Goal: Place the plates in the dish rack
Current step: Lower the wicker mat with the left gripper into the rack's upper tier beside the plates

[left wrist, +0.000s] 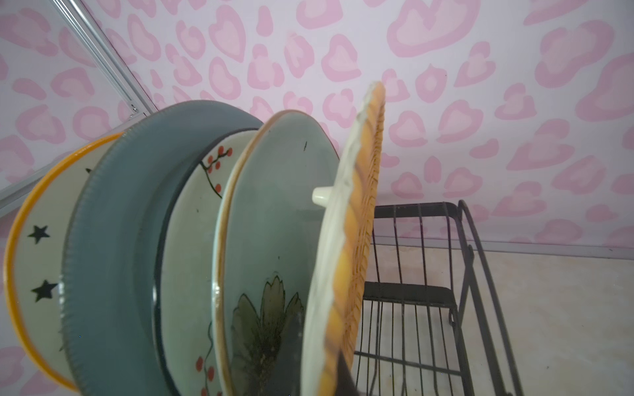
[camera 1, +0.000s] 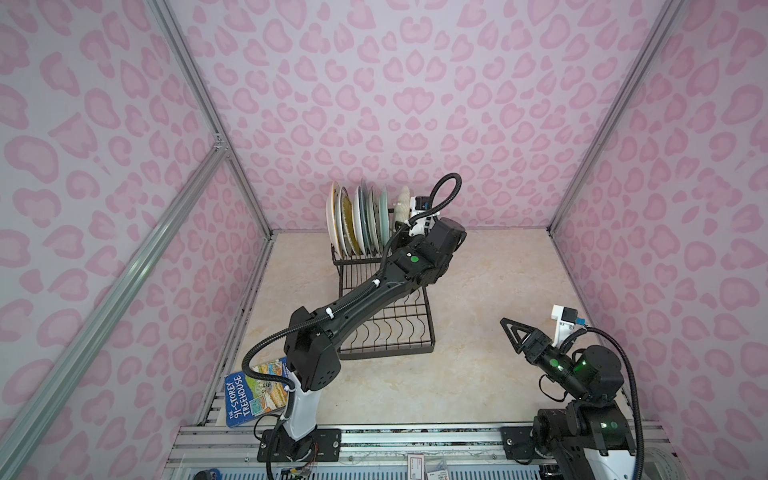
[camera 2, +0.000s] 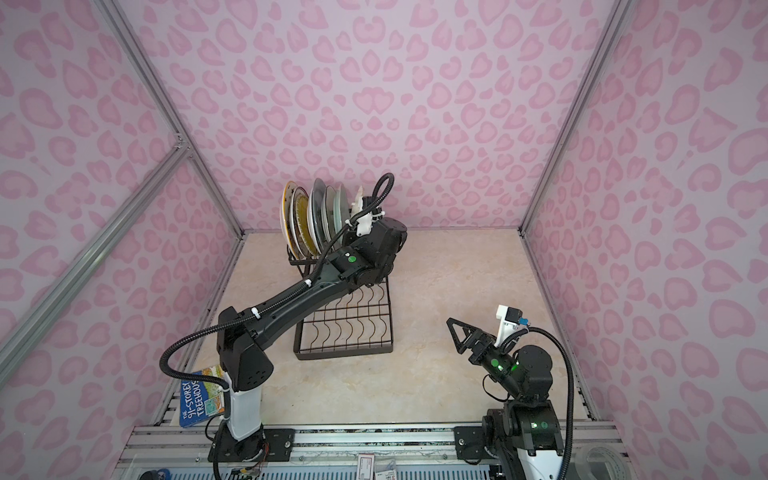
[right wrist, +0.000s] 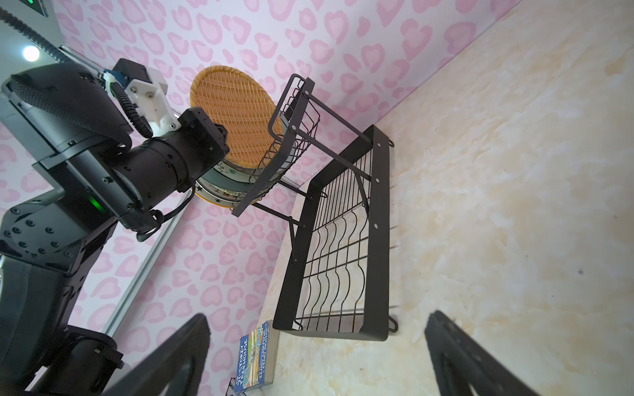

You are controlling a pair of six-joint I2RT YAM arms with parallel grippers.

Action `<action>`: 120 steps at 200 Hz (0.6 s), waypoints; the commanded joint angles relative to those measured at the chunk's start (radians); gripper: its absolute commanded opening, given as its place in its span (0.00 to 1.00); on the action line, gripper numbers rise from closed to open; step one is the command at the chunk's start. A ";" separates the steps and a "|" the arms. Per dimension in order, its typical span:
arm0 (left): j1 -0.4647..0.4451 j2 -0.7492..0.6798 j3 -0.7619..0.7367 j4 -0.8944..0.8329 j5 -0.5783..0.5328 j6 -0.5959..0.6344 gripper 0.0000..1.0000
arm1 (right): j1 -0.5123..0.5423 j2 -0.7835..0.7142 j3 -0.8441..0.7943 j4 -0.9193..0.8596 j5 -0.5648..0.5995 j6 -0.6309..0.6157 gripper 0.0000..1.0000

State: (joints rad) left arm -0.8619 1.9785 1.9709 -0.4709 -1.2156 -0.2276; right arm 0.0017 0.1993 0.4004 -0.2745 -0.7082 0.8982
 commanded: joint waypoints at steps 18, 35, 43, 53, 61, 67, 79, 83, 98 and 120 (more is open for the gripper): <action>0.015 0.022 0.028 -0.070 0.017 -0.098 0.03 | 0.001 -0.006 -0.018 0.033 -0.012 0.002 0.98; 0.015 0.026 0.028 -0.090 0.027 -0.119 0.03 | 0.001 -0.010 -0.021 0.028 -0.006 0.000 0.98; 0.016 0.029 0.028 -0.099 0.028 -0.131 0.03 | 0.001 -0.013 -0.023 0.025 -0.001 -0.001 0.98; 0.017 0.032 0.028 -0.110 0.026 -0.146 0.03 | 0.001 -0.015 -0.024 0.028 0.001 0.002 0.98; 0.017 0.034 0.028 -0.117 0.028 -0.158 0.03 | 0.001 -0.012 -0.025 0.031 0.000 0.004 0.98; 0.018 0.035 0.029 -0.121 0.030 -0.165 0.03 | 0.001 -0.011 -0.026 0.030 -0.002 0.002 0.98; 0.018 0.039 0.035 -0.129 0.034 -0.174 0.03 | 0.001 -0.010 -0.026 0.026 -0.002 0.000 0.98; 0.018 0.041 0.039 -0.130 0.033 -0.176 0.03 | 0.002 -0.011 -0.027 0.025 -0.002 -0.001 0.98; 0.020 0.050 0.052 -0.147 0.031 -0.186 0.03 | 0.001 -0.014 -0.028 0.021 -0.002 -0.002 0.98; 0.020 0.063 0.065 -0.156 0.043 -0.200 0.04 | 0.001 -0.016 -0.028 0.014 0.000 -0.001 0.98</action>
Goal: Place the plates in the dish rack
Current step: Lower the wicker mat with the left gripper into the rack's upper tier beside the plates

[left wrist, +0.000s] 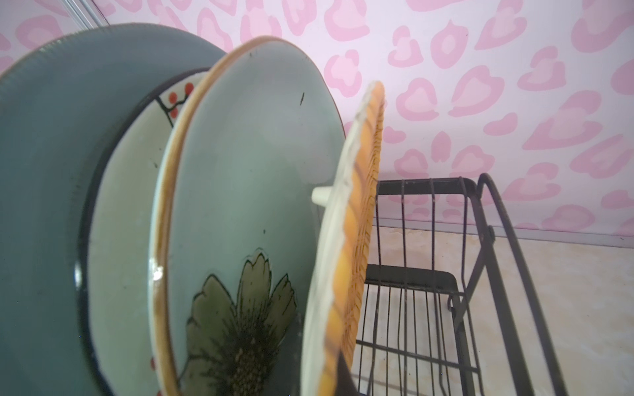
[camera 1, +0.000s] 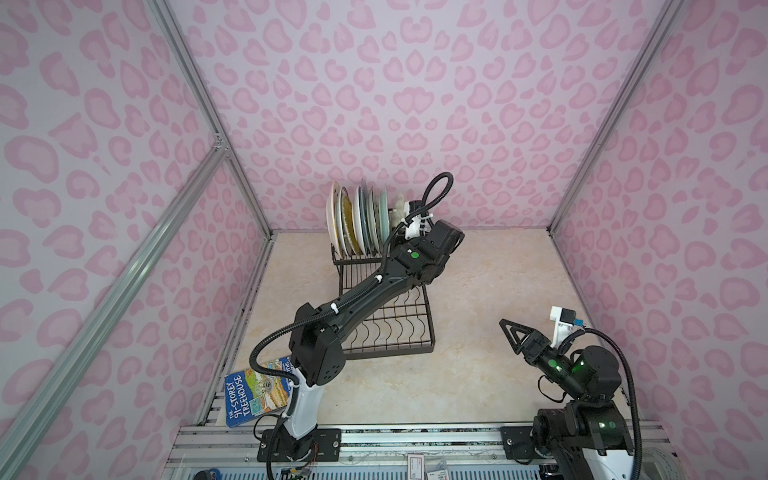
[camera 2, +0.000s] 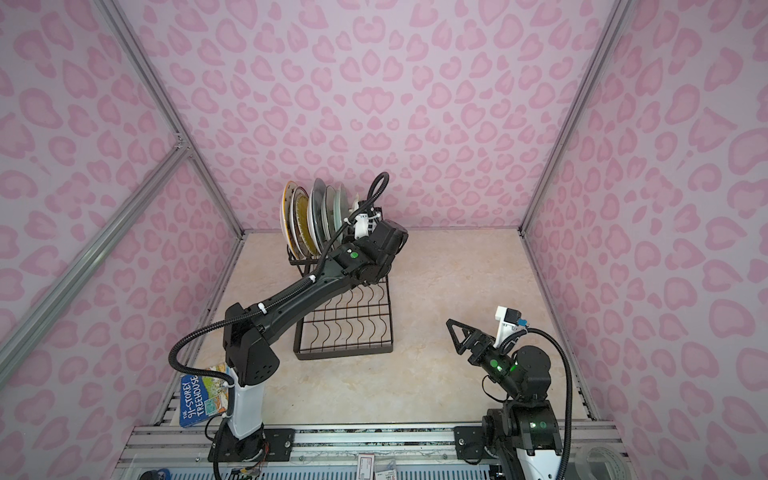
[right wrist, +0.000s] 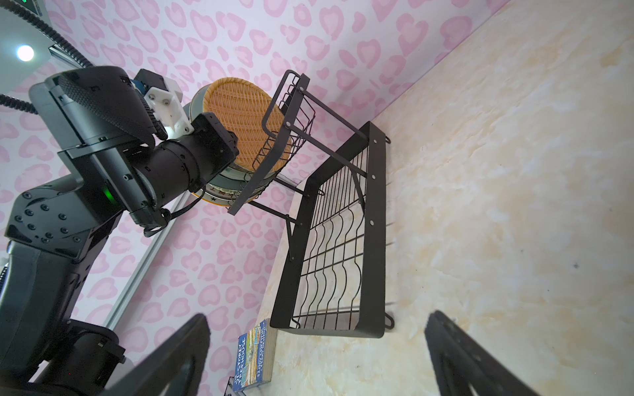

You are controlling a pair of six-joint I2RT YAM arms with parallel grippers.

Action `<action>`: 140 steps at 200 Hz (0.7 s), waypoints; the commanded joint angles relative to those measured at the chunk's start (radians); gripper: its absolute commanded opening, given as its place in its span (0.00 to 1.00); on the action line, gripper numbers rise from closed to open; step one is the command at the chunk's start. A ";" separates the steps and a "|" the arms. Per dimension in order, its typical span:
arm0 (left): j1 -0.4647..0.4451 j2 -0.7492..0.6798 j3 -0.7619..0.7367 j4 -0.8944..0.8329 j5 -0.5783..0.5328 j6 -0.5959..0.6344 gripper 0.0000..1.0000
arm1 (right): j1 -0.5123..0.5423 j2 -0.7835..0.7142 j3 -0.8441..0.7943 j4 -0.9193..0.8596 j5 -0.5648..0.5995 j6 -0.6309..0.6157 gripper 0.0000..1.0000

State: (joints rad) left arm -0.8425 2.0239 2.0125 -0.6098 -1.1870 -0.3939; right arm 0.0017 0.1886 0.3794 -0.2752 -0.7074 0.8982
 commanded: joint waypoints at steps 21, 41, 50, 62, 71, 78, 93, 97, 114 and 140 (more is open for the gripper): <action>0.001 0.023 0.038 -0.036 0.020 -0.054 0.12 | 0.001 -0.007 0.005 -0.004 -0.003 -0.012 0.98; 0.002 0.018 0.038 -0.041 0.036 -0.067 0.20 | 0.001 -0.005 0.010 -0.017 -0.006 -0.021 0.98; 0.002 0.016 0.037 -0.045 0.042 -0.072 0.22 | 0.001 -0.005 0.010 -0.018 -0.006 -0.019 0.98; 0.001 0.011 0.038 -0.050 0.051 -0.078 0.24 | 0.001 -0.006 0.010 -0.016 -0.004 -0.018 0.98; 0.002 0.006 0.038 -0.058 0.050 -0.084 0.24 | 0.001 -0.007 0.009 -0.015 -0.004 -0.017 0.98; 0.002 0.002 0.037 -0.063 0.046 -0.088 0.25 | 0.001 -0.006 0.010 -0.015 -0.004 -0.018 0.98; 0.002 -0.009 0.036 -0.071 0.037 -0.094 0.25 | 0.002 -0.008 0.010 -0.015 -0.006 -0.018 0.98; 0.002 -0.012 0.035 -0.071 0.036 -0.094 0.25 | 0.002 -0.007 0.012 -0.015 -0.006 -0.017 0.98; 0.001 -0.026 0.035 -0.076 0.034 -0.094 0.26 | 0.002 -0.006 0.012 -0.010 -0.006 -0.013 0.98; 0.001 -0.044 0.035 -0.078 0.039 -0.094 0.31 | 0.004 -0.003 0.017 -0.013 -0.009 -0.015 0.98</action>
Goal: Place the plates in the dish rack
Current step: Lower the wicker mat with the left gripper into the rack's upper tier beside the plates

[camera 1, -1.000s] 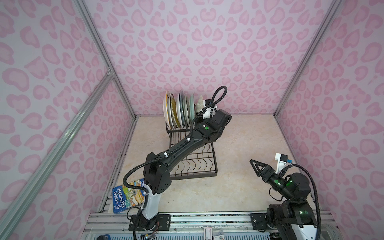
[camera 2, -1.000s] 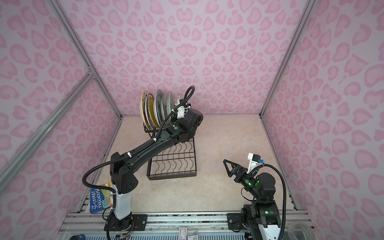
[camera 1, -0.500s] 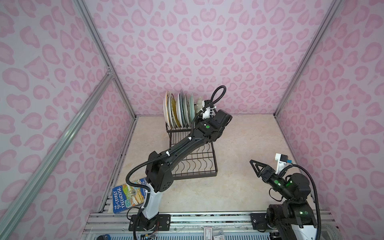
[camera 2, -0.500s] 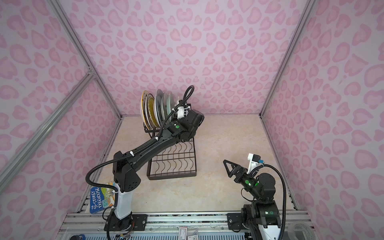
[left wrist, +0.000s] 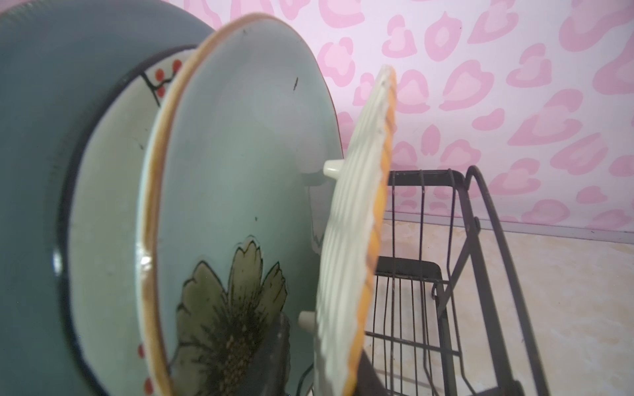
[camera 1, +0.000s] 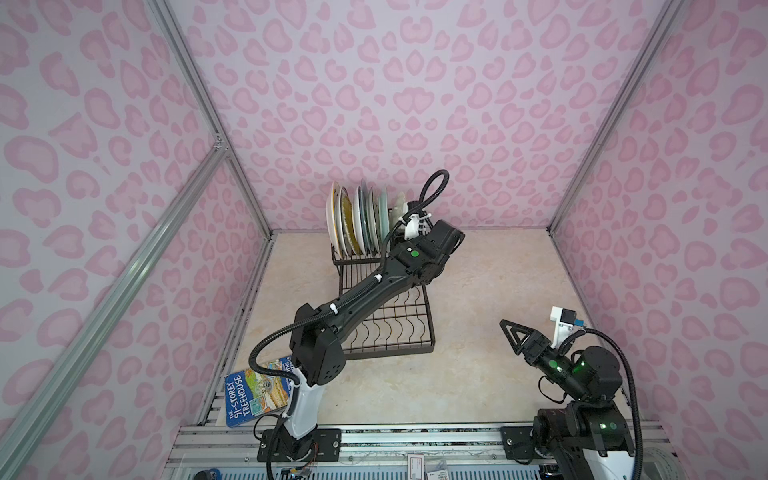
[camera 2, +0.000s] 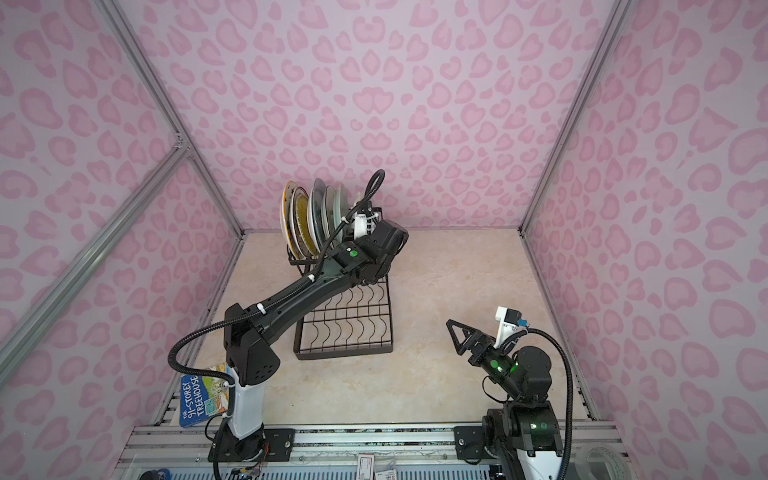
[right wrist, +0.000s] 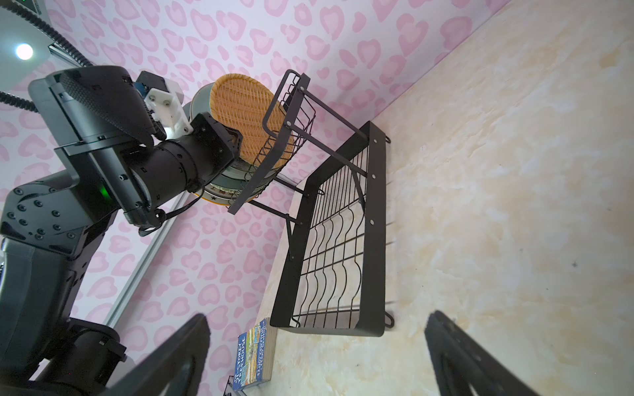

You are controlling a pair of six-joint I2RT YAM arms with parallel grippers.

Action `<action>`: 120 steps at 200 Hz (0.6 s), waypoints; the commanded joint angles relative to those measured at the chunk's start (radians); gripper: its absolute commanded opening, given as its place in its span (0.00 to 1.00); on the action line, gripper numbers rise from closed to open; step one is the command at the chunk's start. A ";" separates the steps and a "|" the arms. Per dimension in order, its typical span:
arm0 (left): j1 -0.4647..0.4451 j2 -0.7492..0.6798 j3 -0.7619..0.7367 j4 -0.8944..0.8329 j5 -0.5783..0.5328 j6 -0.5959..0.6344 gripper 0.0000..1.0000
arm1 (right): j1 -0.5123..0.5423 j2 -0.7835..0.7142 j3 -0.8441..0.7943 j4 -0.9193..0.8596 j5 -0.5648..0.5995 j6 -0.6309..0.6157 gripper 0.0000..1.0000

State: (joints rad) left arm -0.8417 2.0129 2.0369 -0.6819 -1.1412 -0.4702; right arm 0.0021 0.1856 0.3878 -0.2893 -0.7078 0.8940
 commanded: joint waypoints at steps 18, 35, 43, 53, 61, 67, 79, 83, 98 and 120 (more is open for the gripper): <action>0.000 -0.040 0.013 -0.008 0.016 -0.016 0.35 | 0.006 0.003 0.015 0.001 -0.009 -0.010 0.98; -0.002 -0.047 0.014 -0.011 0.018 -0.018 0.35 | 0.006 0.005 0.020 0.003 -0.009 -0.010 0.98; -0.003 -0.053 0.014 -0.011 0.017 -0.017 0.35 | 0.007 0.006 0.020 0.003 -0.009 -0.010 0.98; -0.005 -0.058 0.014 -0.011 0.015 -0.015 0.35 | 0.009 0.008 0.021 0.003 -0.008 -0.010 0.98; -0.007 -0.063 0.016 -0.011 0.014 -0.013 0.35 | 0.010 0.008 0.022 0.003 -0.009 -0.010 0.98; -0.008 -0.067 0.017 -0.010 0.011 -0.011 0.35 | 0.010 0.008 0.022 0.003 -0.009 -0.010 0.98; -0.012 -0.072 0.019 -0.006 0.011 -0.003 0.35 | 0.011 0.009 0.024 0.004 -0.009 -0.010 0.98; -0.013 -0.075 0.021 -0.003 0.013 -0.002 0.35 | 0.012 0.010 0.025 0.005 -0.009 -0.010 0.98; -0.021 -0.077 0.033 -0.004 0.011 0.013 0.35 | 0.012 0.011 0.028 0.006 -0.010 -0.010 0.98; -0.036 -0.078 0.060 -0.003 -0.019 0.039 0.35 | 0.014 0.011 0.032 0.000 -0.010 -0.015 0.98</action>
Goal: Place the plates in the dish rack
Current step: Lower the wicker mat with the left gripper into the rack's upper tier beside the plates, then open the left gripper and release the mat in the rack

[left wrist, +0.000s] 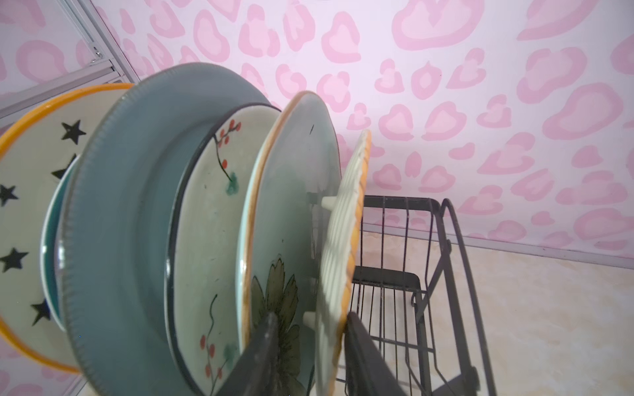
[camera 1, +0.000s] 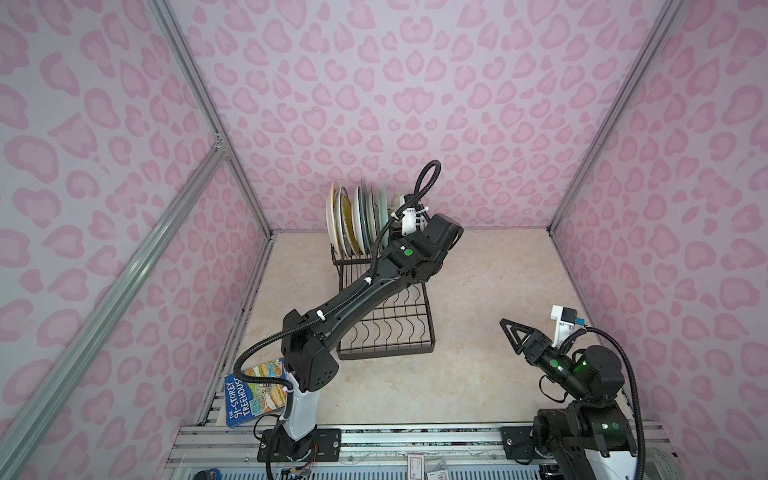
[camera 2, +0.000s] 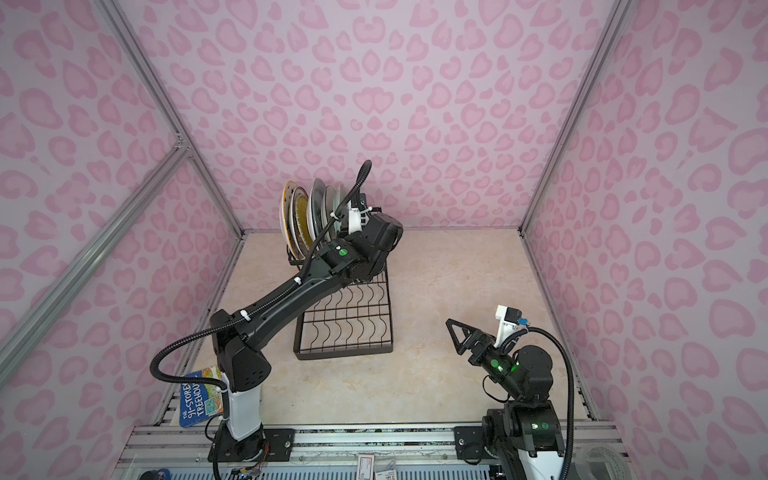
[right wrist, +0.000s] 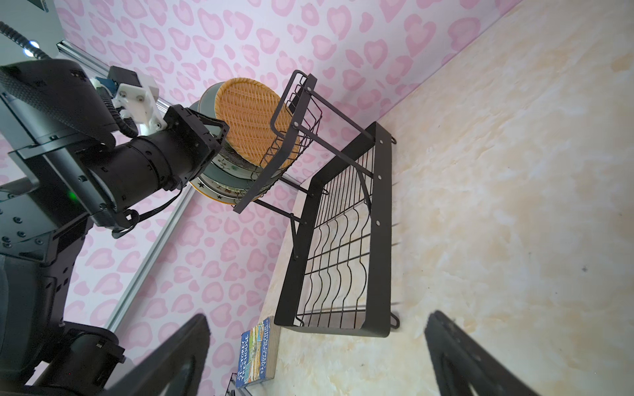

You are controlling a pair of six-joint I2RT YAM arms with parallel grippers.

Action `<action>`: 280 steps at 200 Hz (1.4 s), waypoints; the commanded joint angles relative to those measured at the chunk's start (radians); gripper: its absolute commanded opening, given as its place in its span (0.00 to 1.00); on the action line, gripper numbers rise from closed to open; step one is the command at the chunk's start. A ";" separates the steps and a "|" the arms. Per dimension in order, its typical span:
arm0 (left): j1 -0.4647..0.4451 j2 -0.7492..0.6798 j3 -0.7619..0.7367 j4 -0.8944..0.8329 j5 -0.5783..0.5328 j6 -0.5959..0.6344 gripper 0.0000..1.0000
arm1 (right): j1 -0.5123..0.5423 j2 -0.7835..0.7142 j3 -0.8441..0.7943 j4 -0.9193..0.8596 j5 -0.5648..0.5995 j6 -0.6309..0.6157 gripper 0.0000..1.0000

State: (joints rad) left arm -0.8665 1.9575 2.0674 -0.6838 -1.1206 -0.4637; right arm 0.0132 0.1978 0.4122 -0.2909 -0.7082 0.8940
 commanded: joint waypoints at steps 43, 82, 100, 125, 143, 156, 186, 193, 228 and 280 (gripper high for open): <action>-0.027 -0.040 0.048 0.007 -0.048 0.062 0.40 | 0.007 -0.010 0.008 -0.013 -0.010 -0.021 0.98; -0.066 -0.066 0.051 0.031 0.013 0.093 0.38 | 0.007 -0.014 0.005 -0.013 -0.010 -0.021 0.98; -0.078 -0.071 0.047 0.035 0.089 0.082 0.33 | 0.007 -0.013 0.004 -0.010 -0.007 -0.020 0.98; -0.078 -0.052 0.052 0.042 0.172 0.062 0.24 | 0.007 -0.016 0.003 -0.007 -0.005 -0.016 0.98; -0.078 -0.016 0.082 0.038 0.188 0.064 0.20 | 0.006 -0.018 0.005 -0.015 -0.005 -0.018 0.98; -0.074 0.017 0.111 0.033 0.196 0.073 0.17 | 0.007 -0.021 0.007 -0.021 -0.007 -0.021 0.98; -0.049 0.085 0.173 0.014 0.222 0.066 0.13 | 0.007 -0.023 0.005 -0.036 -0.005 -0.029 0.98; -0.042 0.094 0.180 0.014 0.224 0.063 0.12 | 0.007 -0.023 0.005 -0.036 -0.005 -0.030 0.98; 0.001 0.122 0.187 0.022 0.231 0.060 0.07 | 0.007 -0.008 0.007 -0.031 -0.004 -0.034 0.98; 0.027 0.179 0.250 0.022 0.193 0.103 0.07 | 0.008 0.000 0.007 -0.025 0.004 -0.032 0.98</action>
State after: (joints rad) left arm -0.8398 2.1162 2.2848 -0.6716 -0.8883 -0.3901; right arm 0.0196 0.1986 0.4175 -0.3340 -0.7078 0.8711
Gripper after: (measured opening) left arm 0.069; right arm 0.976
